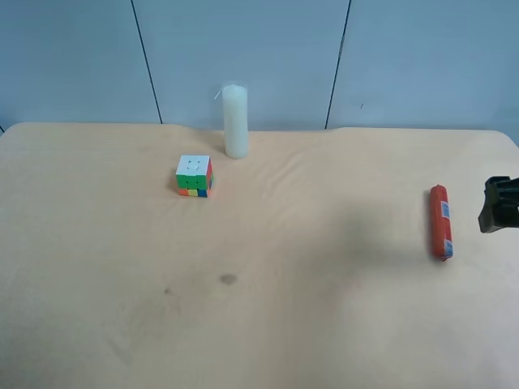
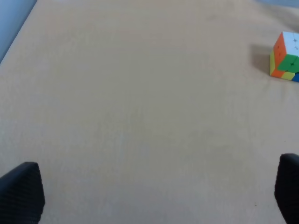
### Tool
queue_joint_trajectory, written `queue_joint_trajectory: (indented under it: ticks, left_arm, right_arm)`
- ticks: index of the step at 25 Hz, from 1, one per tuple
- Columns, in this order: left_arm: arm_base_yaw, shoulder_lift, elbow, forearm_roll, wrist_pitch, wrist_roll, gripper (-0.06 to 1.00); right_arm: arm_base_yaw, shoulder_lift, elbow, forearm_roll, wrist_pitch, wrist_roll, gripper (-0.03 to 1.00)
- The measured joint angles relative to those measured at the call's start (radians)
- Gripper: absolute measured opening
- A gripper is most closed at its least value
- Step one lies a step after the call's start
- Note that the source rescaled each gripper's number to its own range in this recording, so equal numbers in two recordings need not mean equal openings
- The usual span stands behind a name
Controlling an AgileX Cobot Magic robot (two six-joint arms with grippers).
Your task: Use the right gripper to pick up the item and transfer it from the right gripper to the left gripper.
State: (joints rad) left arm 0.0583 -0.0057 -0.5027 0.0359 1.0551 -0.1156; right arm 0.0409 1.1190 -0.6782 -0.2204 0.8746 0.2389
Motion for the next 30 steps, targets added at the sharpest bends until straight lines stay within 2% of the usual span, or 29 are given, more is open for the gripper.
queue_joint_trajectory:
  ticks: [9, 30]
  left_arm:
    - [0.0, 0.0, 0.0, 0.0, 0.0, 0.0, 1.0]
    - [0.0, 0.0, 0.0, 0.0, 0.0, 0.0, 1.0]
  right_arm:
    - [-0.106, 0.076, 0.081, -0.008, -0.211, -0.019, 1.0]
    - [-0.166, 0.412, 0.085, -0.009, -0.627, -0.022, 1.0]
